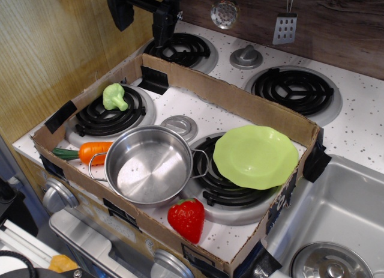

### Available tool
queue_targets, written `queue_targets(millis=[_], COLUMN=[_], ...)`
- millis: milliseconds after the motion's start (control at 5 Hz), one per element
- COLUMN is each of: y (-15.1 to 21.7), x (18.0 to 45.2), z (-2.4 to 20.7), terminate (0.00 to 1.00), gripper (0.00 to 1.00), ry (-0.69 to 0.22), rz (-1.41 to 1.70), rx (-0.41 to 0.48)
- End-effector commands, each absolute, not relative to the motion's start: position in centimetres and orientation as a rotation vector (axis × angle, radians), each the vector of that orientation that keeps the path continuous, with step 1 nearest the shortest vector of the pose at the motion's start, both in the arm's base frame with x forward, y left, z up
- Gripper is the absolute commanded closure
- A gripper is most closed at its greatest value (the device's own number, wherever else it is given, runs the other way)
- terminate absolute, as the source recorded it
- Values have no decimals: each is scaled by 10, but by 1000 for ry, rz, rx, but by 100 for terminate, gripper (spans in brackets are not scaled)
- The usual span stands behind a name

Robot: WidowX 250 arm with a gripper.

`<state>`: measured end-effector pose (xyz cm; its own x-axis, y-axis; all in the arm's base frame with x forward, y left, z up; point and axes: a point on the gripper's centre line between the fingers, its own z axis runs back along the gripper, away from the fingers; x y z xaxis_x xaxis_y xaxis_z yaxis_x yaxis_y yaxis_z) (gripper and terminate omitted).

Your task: Take broccoli out of pan

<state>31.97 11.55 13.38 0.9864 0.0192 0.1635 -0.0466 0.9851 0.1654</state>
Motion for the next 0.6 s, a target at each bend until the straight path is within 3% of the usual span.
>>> queue_targets(millis=[0, 200, 400], y=[109, 109, 109], x=[328, 328, 328], z=[159, 159, 159], terminate=[0, 0, 100], gripper=[0, 0, 0], ry=[-231, -231, -231], rz=[39, 39, 39], rx=[189, 189, 189])
